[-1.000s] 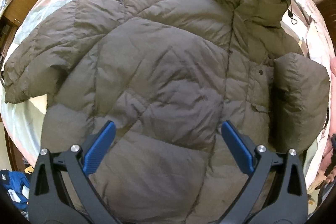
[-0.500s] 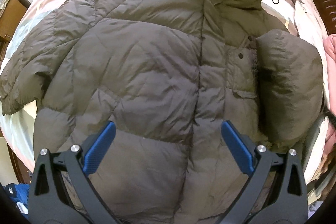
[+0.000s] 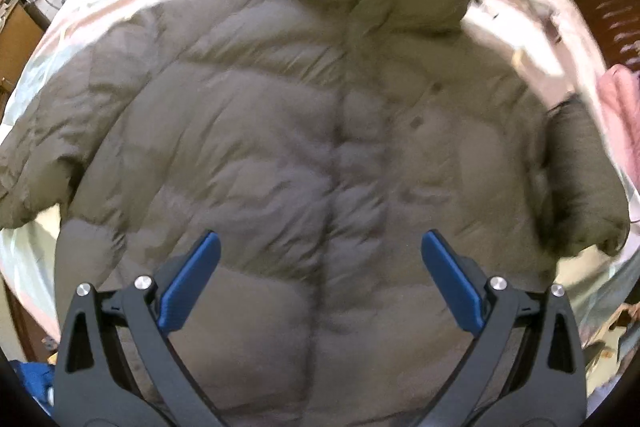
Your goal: Fold large clothes
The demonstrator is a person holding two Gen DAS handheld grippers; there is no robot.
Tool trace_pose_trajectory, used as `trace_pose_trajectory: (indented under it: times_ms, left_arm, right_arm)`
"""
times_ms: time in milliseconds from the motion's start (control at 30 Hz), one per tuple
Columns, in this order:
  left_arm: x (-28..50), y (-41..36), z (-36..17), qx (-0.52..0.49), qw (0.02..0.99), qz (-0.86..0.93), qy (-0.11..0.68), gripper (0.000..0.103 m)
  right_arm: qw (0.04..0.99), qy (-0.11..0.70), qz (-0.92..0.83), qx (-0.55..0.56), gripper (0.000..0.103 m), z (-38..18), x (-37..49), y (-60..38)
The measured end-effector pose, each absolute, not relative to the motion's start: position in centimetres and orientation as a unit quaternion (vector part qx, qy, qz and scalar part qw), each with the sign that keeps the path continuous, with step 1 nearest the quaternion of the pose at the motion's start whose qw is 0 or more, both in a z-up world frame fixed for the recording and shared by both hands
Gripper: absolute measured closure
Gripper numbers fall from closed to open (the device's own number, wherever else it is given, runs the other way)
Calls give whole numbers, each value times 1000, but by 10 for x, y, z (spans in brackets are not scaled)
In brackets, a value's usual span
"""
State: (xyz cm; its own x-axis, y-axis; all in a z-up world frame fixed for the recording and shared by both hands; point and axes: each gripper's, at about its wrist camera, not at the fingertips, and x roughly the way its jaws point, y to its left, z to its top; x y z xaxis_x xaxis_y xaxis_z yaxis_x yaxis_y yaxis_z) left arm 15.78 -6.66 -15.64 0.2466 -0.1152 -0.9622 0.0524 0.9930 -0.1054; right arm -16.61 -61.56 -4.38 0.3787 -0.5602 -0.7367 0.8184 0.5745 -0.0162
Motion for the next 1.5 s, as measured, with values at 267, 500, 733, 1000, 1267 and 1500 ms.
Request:
trace_pose_trajectory:
  times_ms: [267, 500, 733, 1000, 1267, 1500]
  left_arm:
    - [156, -268, -114, 67, 829, -189, 522, 2]
    - [162, -351, -238, 249, 764, -117, 583, 14]
    - [185, -308, -256, 224, 778, -95, 579, 4]
    - [169, -284, -226, 216, 798, -106, 553, 4]
    - [152, -209, -114, 221, 849, -94, 470, 4]
    - [123, -119, -58, 128, 867, -84, 474, 2]
  right_arm:
    - [860, 354, -345, 126, 103, -20, -127, -542]
    - [834, 335, -409, 156, 103, -42, -154, -586]
    - [763, 337, -504, 223, 102, -89, -197, -667]
    - [694, 232, -636, 244, 9, -55, -275, -679]
    - [763, 377, -377, 365, 9, -91, -176, -605]
    - [612, 451, -214, 614, 10, -237, -105, -549]
